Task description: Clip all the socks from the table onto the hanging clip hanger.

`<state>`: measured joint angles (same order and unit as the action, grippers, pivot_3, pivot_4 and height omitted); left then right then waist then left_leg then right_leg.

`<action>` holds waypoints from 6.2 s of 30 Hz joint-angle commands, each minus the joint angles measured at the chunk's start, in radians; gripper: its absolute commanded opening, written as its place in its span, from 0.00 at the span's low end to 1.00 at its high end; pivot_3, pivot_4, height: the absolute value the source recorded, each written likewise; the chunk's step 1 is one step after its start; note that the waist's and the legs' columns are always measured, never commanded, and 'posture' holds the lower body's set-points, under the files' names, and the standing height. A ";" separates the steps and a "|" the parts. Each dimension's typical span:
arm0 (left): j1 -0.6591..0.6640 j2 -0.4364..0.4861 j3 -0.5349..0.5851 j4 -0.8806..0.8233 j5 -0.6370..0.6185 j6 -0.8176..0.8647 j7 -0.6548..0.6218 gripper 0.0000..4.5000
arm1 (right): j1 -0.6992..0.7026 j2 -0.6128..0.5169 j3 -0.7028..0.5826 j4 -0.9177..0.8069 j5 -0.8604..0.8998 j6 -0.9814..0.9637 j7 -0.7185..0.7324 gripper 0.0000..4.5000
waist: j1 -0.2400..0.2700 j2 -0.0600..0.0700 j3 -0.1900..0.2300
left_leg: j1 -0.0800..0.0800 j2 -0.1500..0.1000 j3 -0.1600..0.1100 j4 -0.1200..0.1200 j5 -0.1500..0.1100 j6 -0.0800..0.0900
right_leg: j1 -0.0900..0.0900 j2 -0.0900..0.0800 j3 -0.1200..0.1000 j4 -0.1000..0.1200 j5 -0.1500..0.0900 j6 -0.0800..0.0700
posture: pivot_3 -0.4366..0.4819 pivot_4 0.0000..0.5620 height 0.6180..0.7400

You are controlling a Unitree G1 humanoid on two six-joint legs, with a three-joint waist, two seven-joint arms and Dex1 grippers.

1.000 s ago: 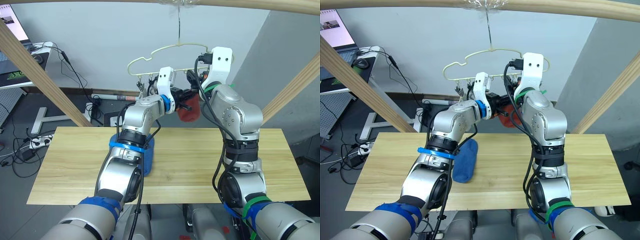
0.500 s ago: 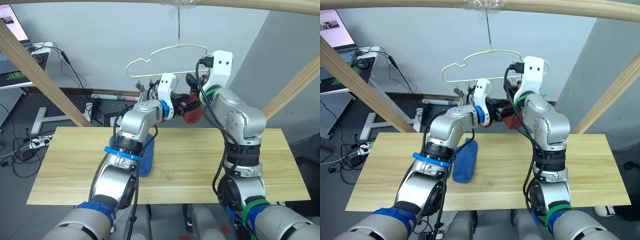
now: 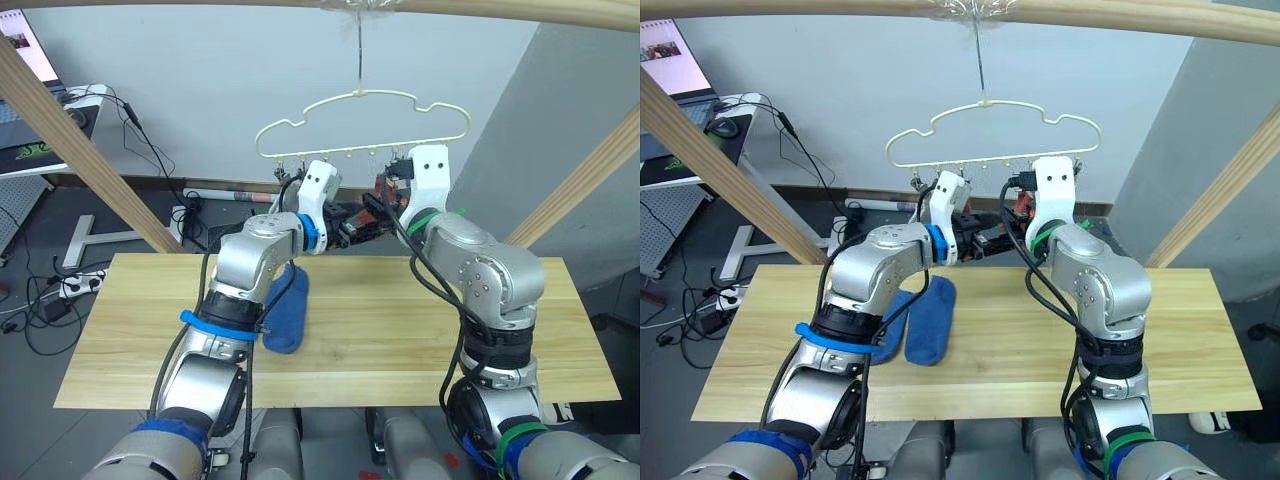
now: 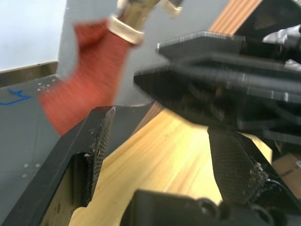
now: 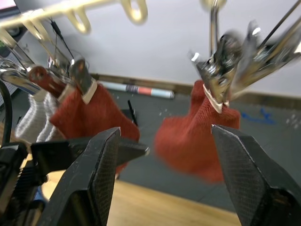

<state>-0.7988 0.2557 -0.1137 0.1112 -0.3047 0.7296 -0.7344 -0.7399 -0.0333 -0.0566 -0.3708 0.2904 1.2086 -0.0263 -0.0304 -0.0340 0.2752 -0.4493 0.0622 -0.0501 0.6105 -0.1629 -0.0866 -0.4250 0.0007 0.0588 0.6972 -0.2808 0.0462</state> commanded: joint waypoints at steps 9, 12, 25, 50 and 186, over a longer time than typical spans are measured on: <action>0.065 0.252 0.152 -0.233 -0.172 -0.062 -0.223 0.80 | 0.147 0.000 0.015 -0.328 -0.076 0.019 -0.097 0.71 | 0.001 0.000 0.000 | 0.000 0.000 -0.001 0.000 0.000 0.000 | 0.001 0.000 -0.001 0.000 0.000 0.000 | 0.54 0.39 1.00; 0.053 0.310 0.186 -0.237 -0.220 -0.064 -0.283 0.80 | 0.164 0.018 0.008 -0.355 -0.100 0.003 -0.120 0.71 | 0.001 0.000 0.000 | 0.000 0.000 -0.001 0.000 0.000 0.000 | 0.001 0.000 -0.001 0.000 0.000 0.000 | 0.54 0.38 1.00; -0.018 0.414 0.226 -0.243 -0.404 0.069 -0.365 0.81 | 0.153 0.058 0.008 -0.318 -0.136 -0.052 -0.129 0.58 | 0.001 0.000 0.000 | 0.000 0.000 -0.002 0.000 0.000 0.000 | 0.001 0.000 -0.002 0.000 0.000 0.000 | 0.55 0.37 1.00; 0.007 0.460 0.214 -0.287 -0.408 0.066 -0.326 0.81 | 0.081 0.032 -0.093 -0.057 -0.097 -0.202 -0.041 0.43 | 0.006 0.000 0.000 | 0.000 0.001 -0.002 0.000 0.001 0.000 | 0.001 0.000 -0.003 0.000 0.000 0.000 | 0.62 0.37 1.00; -0.086 -0.127 -0.019 0.229 0.089 -0.147 -0.072 0.00 | -0.246 -0.031 -0.226 0.311 0.012 -0.275 -0.060 0.00 | 0.046 0.003 -0.002 | -0.001 0.000 -0.004 0.000 0.001 0.001 | 0.002 0.000 -0.007 0.000 0.000 -0.001 | 0.59 0.38 1.00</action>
<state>-0.8581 0.1454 -0.1411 0.3353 -0.1998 0.6108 -0.8161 -0.9545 -0.0653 -0.2751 0.0046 0.2786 0.9429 -0.0873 0.0155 -0.0307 0.2734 -0.4498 0.0624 -0.0543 0.6101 -0.1617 -0.0859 -0.4234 0.0006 0.0524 0.6973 -0.2809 0.0453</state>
